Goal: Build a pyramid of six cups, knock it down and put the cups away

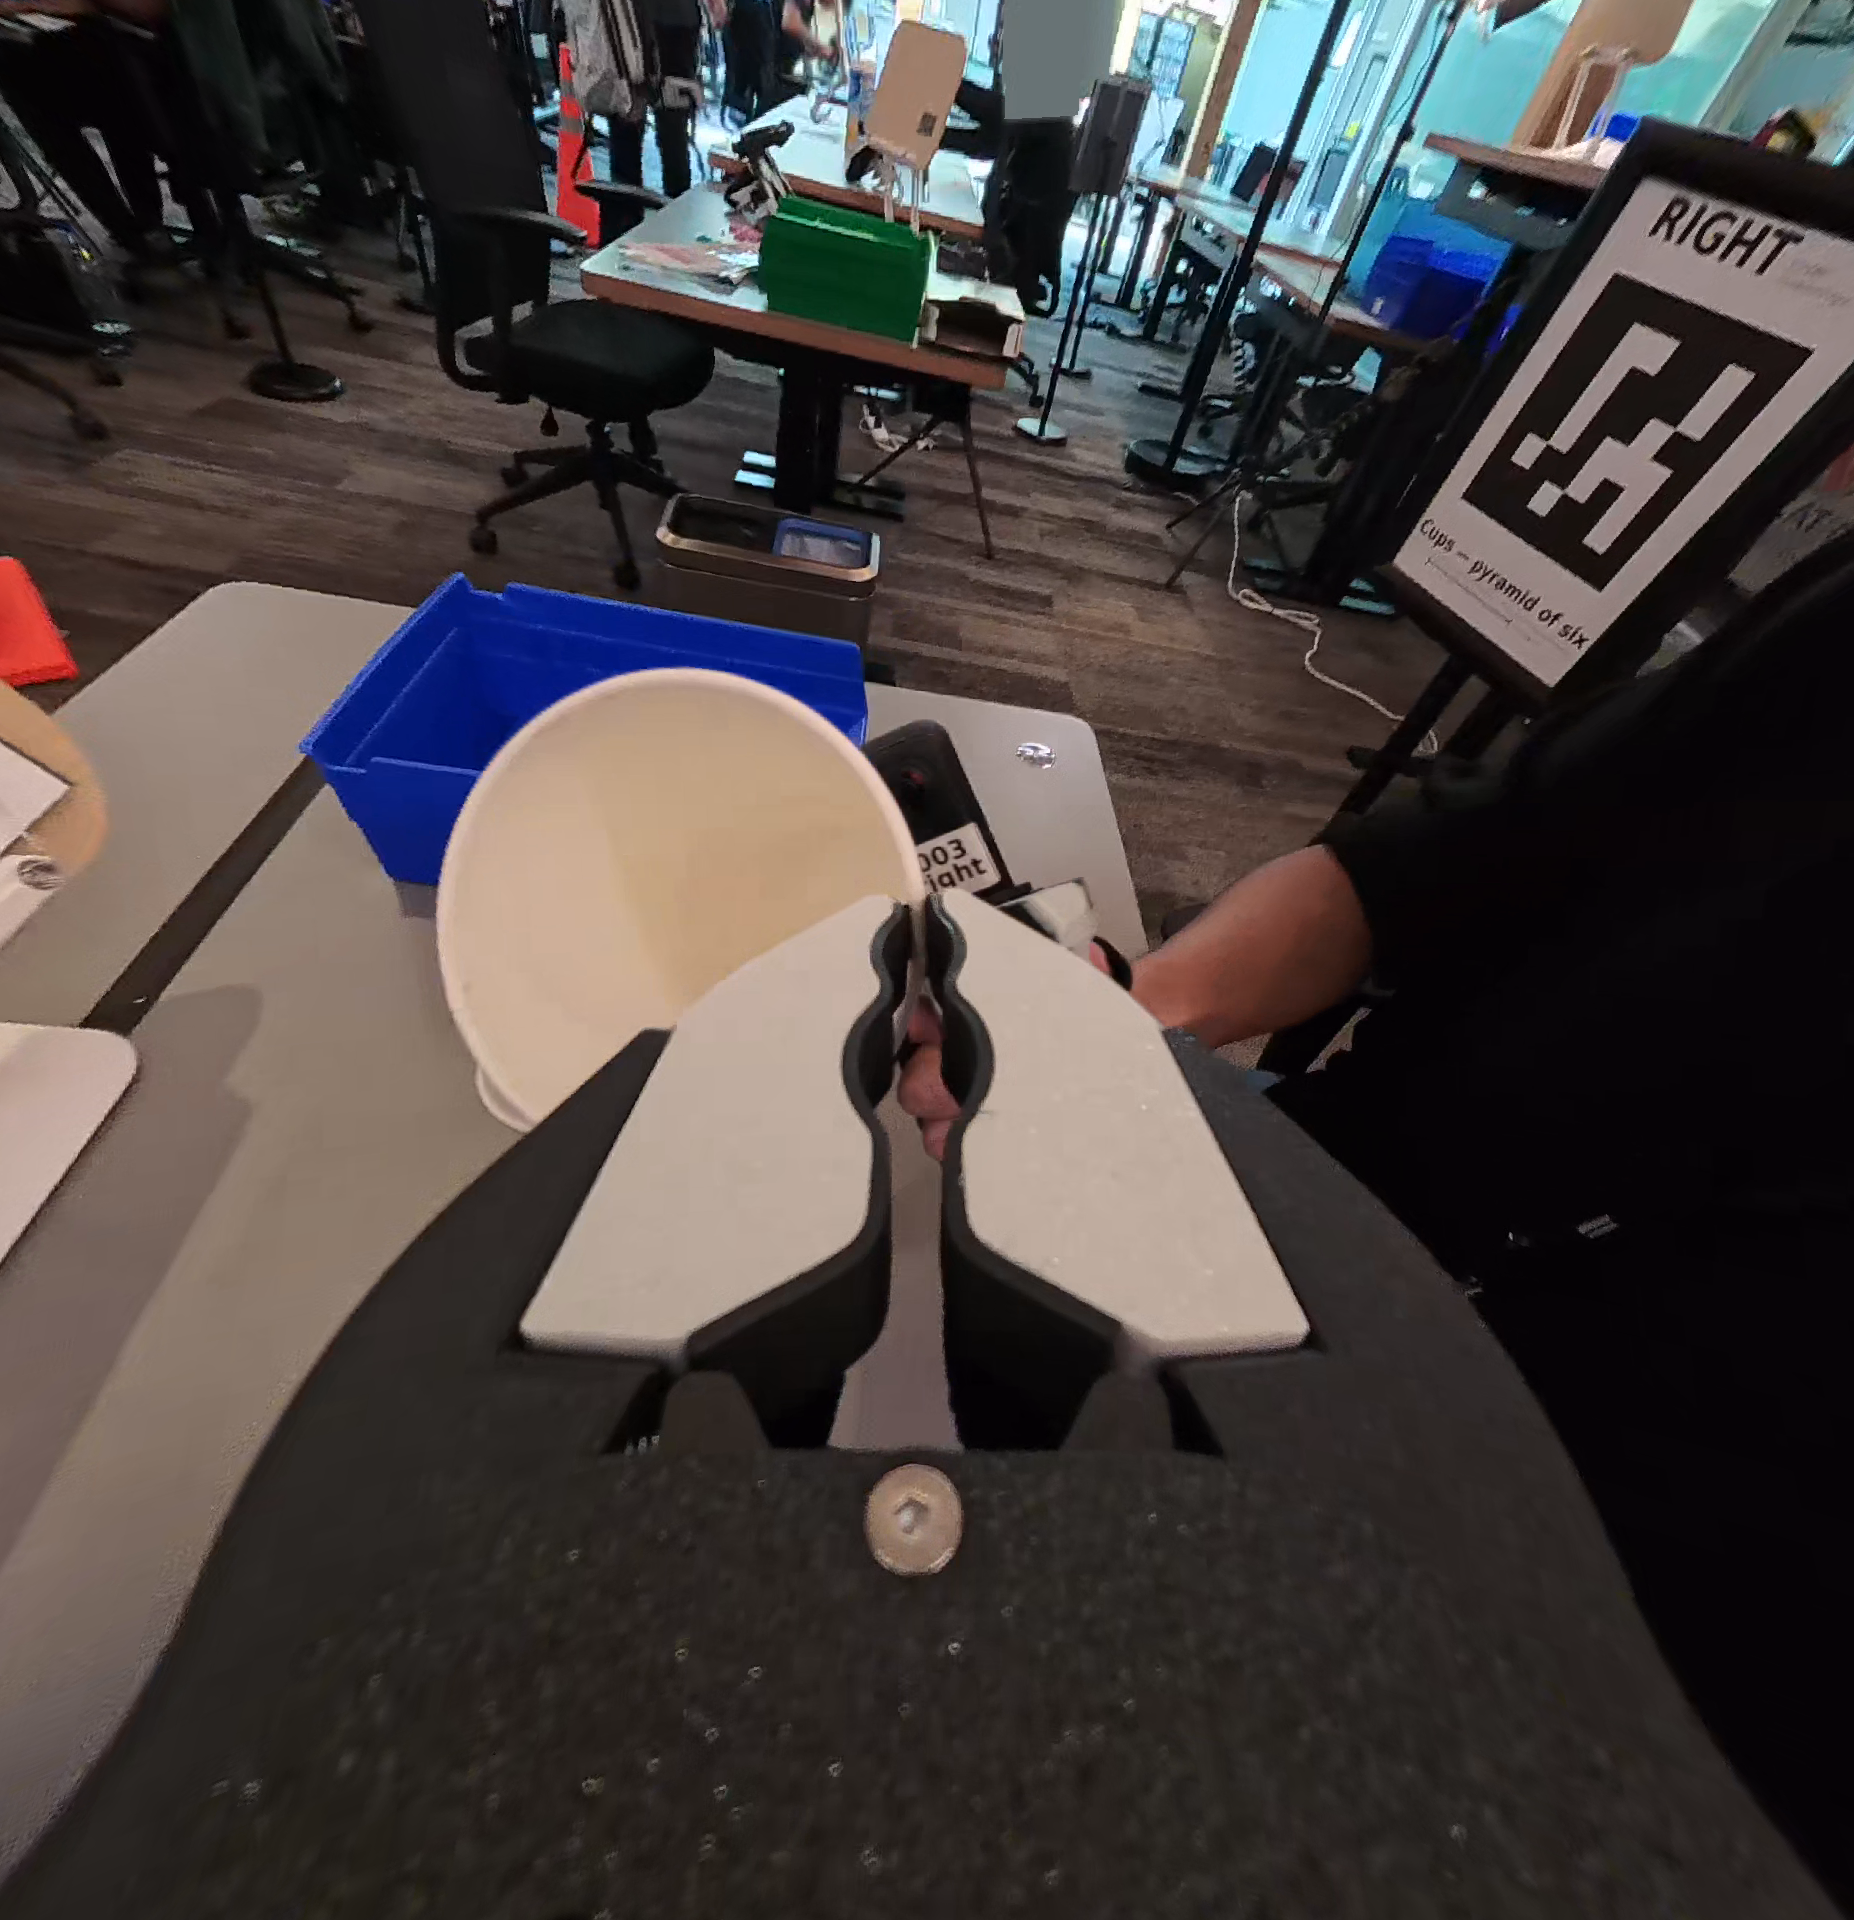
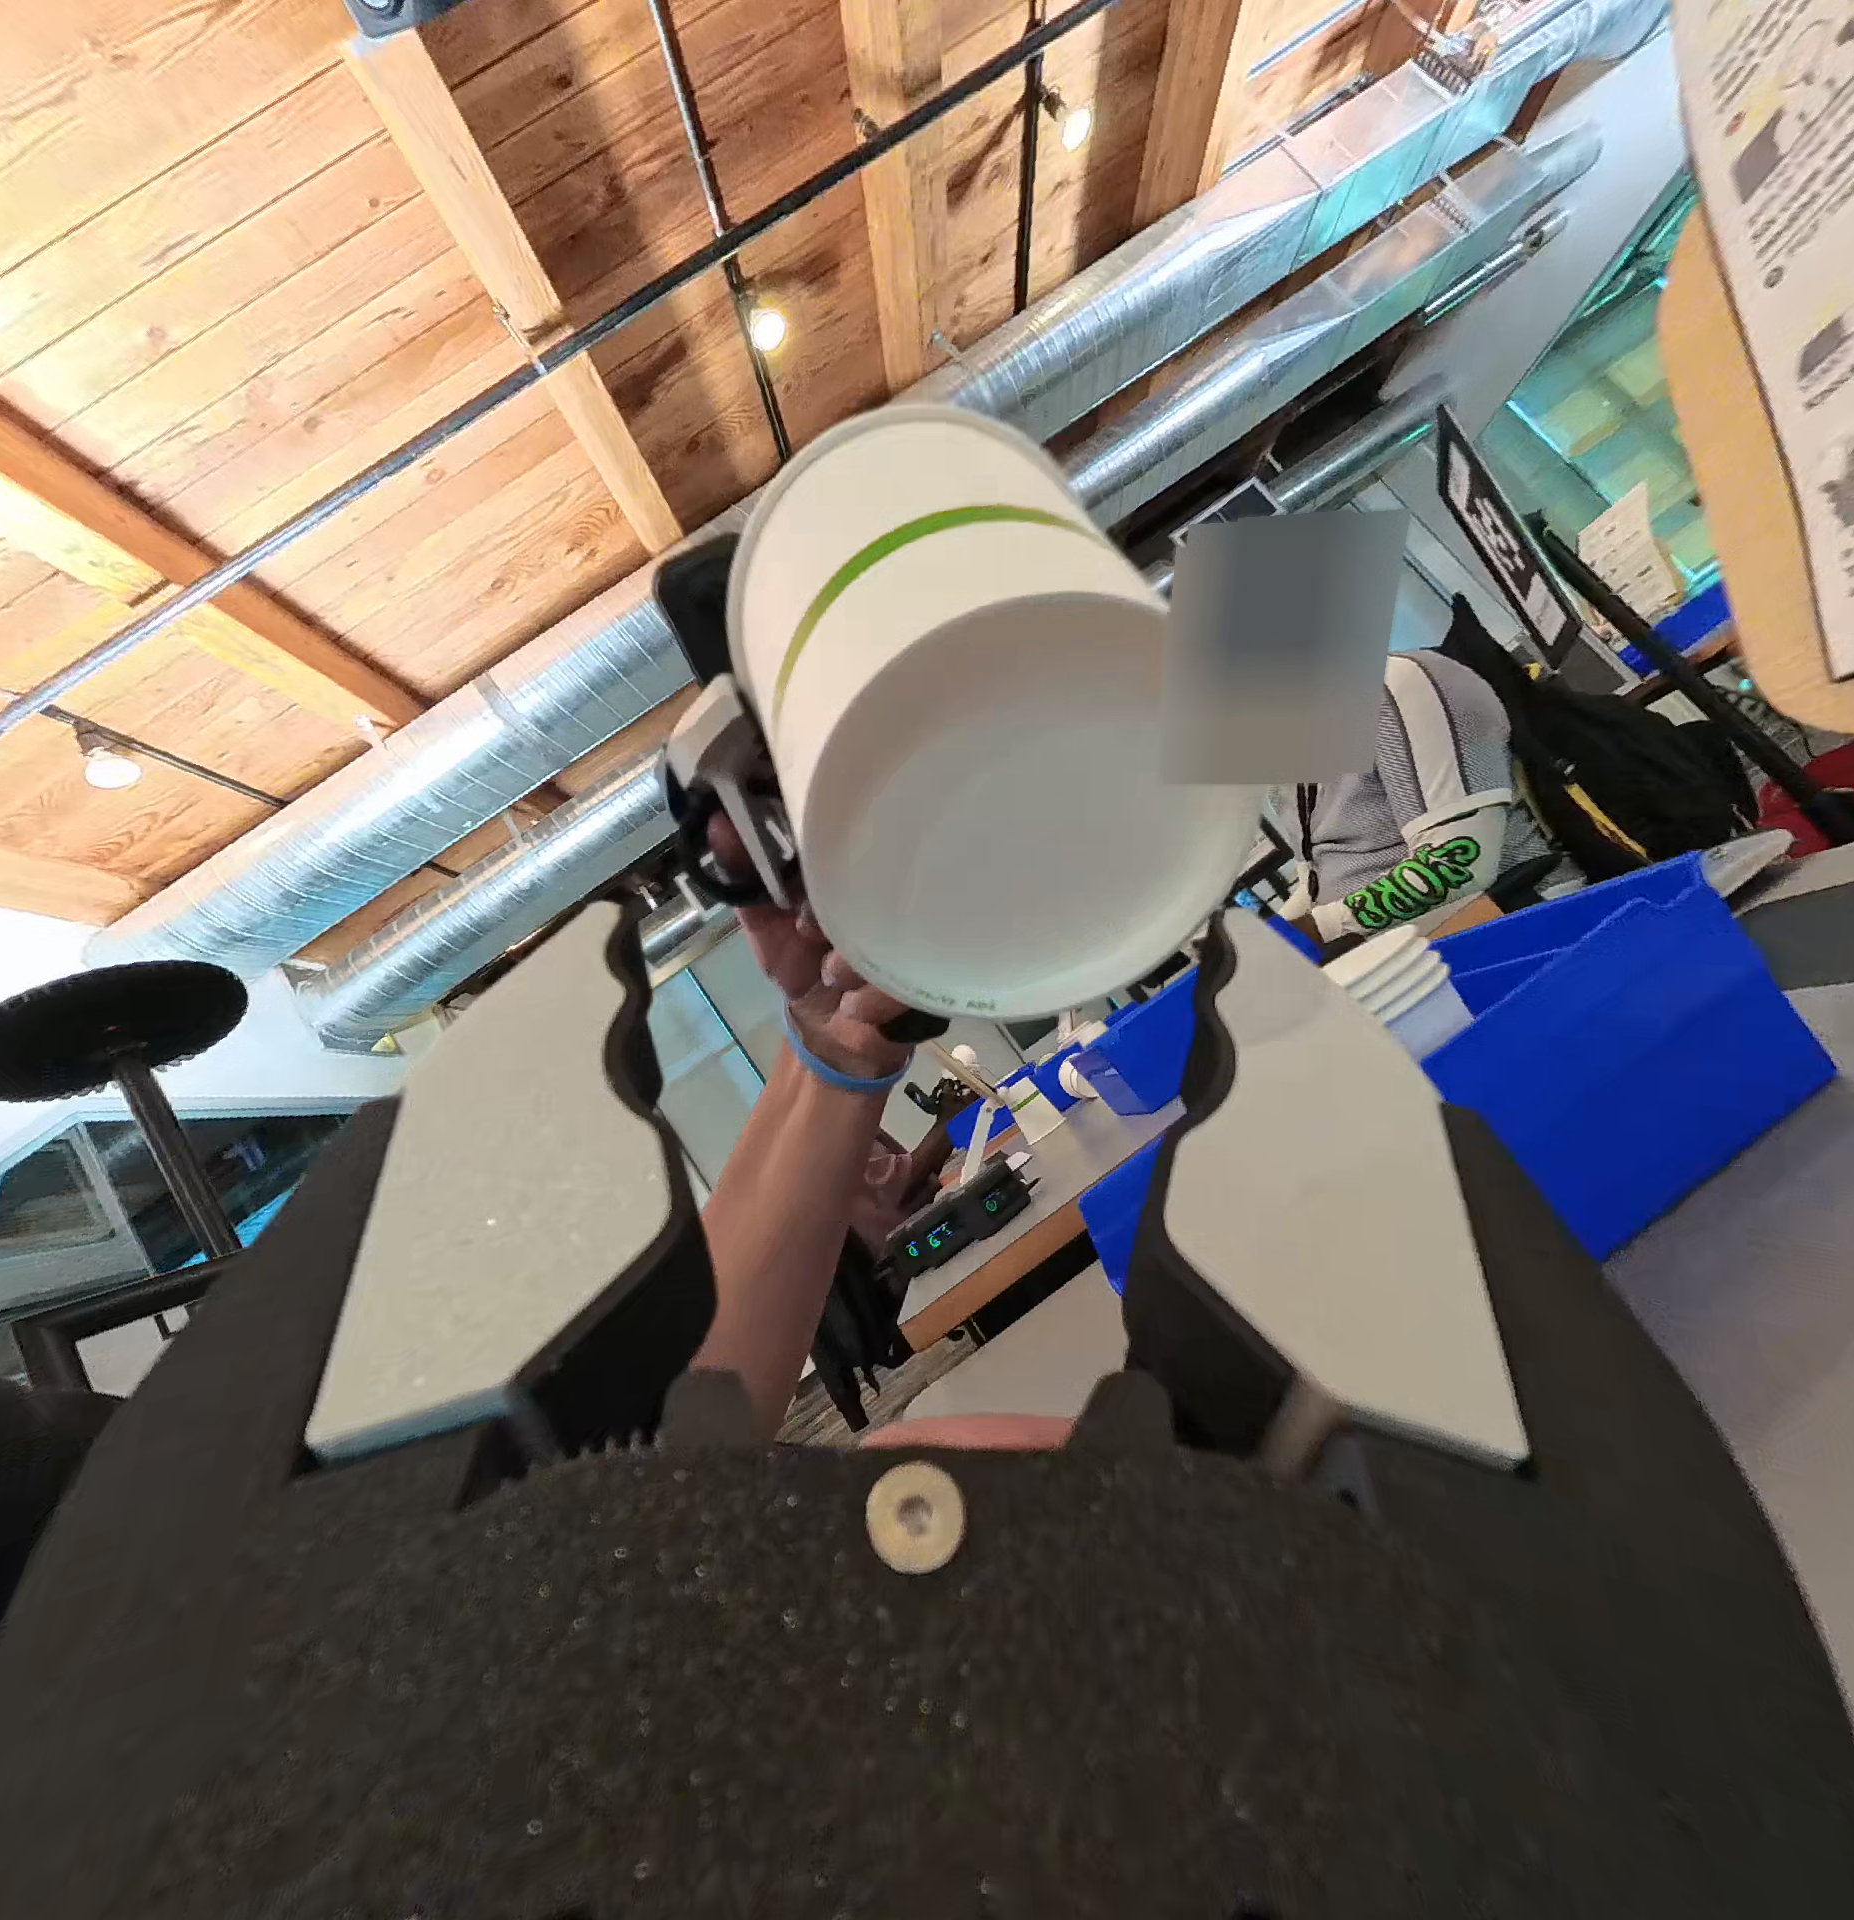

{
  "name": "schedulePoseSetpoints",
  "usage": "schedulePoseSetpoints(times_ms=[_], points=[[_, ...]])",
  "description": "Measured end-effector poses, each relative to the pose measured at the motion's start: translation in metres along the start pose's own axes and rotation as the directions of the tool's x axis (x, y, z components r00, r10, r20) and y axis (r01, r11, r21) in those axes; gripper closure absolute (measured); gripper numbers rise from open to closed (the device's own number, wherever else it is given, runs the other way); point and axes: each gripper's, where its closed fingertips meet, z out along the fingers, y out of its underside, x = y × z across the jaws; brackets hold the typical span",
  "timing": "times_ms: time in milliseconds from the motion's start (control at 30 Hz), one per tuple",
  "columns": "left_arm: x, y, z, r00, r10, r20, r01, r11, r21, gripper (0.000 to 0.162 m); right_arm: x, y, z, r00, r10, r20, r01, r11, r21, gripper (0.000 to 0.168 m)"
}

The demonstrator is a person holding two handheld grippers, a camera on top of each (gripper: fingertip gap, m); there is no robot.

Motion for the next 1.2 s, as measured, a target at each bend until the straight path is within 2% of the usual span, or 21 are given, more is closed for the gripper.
schedulePoseSetpoints(times_ms=[100, 167, 200, 267, 400, 500, 600, 667, 733, 800, 833, 900, 967, 1033, 1100, 1167, 1200], points=[[0.003, 0.009, 0.009, 1.0, -0.006, -0.008, 0.006, 1.0, -0.001, 0.16, 0.009, -0.009, -0.01, 0.999, -0.003, -0.032, 0.004, 1.0, 0.025, 0.072], [0.009, 0.01, 0.012, 1.0, -0.005, -0.028, 0.005, 1.0, 0.009, 0.16, 0.015, -0.008, -0.014, 0.999, -0.015, -0.047, 0.014, 1.0, -0.009, 0.072], [0.009, 0.009, 0.013, 1.0, -0.006, -0.028, 0.006, 1.0, 0.018, 0.16, 0.016, -0.007, -0.015, 0.999, -0.007, -0.036, 0.007, 1.0, -0.021, 0.075], [0.011, 0.011, 0.017, 0.999, -0.012, -0.037, 0.013, 1.0, 0.016, 0.16, 0.011, -0.003, -0.017, 1.0, -0.003, 0.006, 0.003, 0.999, -0.051, 0.091], [0.015, 0.014, 0.021, 0.997, -0.032, -0.072, 0.035, 0.999, 0.038, 0.16, 0.009, -0.001, -0.022, 1.0, -0.031, -0.002, 0.031, 0.996, -0.085, 0.091], [0.01, 0.019, 0.022, 0.999, -0.043, -0.021, 0.044, 0.998, 0.055, 0.158, 0.014, -0.004, -0.026, 0.997, -0.056, -0.046, 0.05, 0.991, -0.126, 0.092], [0.004, 0.029, 0.017, 0.996, -0.063, 0.068, 0.058, 0.996, 0.062, 0.125, 0.023, -0.014, -0.031, 0.987, -0.107, -0.116, 0.086, 0.982, -0.169, 0.092], [-0.002, 0.041, 0.003, 0.978, -0.082, 0.19, 0.069, 0.995, 0.078, 0.103, 0.031, -0.033, -0.031, 0.953, -0.238, -0.186, 0.19, 0.951, -0.243, 0.092], [-0.008, 0.068, -0.015, 0.93, -0.114, 0.35, 0.096, 0.993, 0.068, 0.098, 0.034, -0.061, -0.024, 0.882, -0.414, -0.225, 0.313, 0.871, -0.379, 0.092], [-0.013, 0.101, -0.033, 0.833, -0.164, 0.529, 0.136, 0.987, 0.092, 0.099, 0.044, -0.089, -0.012, 0.776, -0.583, -0.24, 0.377, 0.734, -0.565, 0.092], [-0.012, 0.12, -0.041, 0.775, -0.2, 0.599, 0.162, 0.98, 0.118, 0.099, 0.052, -0.098, -0.007, 0.721, -0.657, -0.222, 0.365, 0.632, -0.684, 0.092], [-0.004, 0.155, -0.048, 0.672, -0.277, 0.686, 0.206, 0.961, 0.186, 0.103, 0.07, -0.113, 0.002, 0.604, -0.786, -0.132, 0.304, 0.381, -0.873, 0.091], [0.013, 0.186, -0.046, 0.611, -0.352, 0.71, 0.251, 0.936, 0.248, 0.103, 0.086, -0.115, 0.013, 0.532, -0.845, 0.056, 0.239, 0.086, -0.967, 0.092], [0.03, 0.209, -0.036, 0.593, -0.408, 0.694, 0.297, 0.912, 0.283, 0.104, 0.105, -0.105, 0.016, 0.51, -0.827, 0.234, 0.13, -0.195, -0.972, 0.091], [0.041, 0.226, -0.026, 0.592, -0.417, 0.69, 0.328, 0.906, 0.267, 0.104, 0.125, -0.089, 0.01, 0.522, -0.765, 0.378, 0.02, -0.432, -0.902, 0.091], [0.045, 0.239, -0.018, 0.595, -0.397, 0.699, 0.339, 0.912, 0.229, 0.104, 0.143, -0.067, -0.002, 0.576, -0.679, 0.455, -0.067, -0.594, -0.802, 0.091], [0.047, 0.242, -0.012, 0.608, -0.39, 0.692, 0.349, 0.914, 0.208, 0.103, 0.152, -0.057, -0.007, 0.593, -0.651, 0.474, -0.097, -0.642, -0.761, 0.091]])
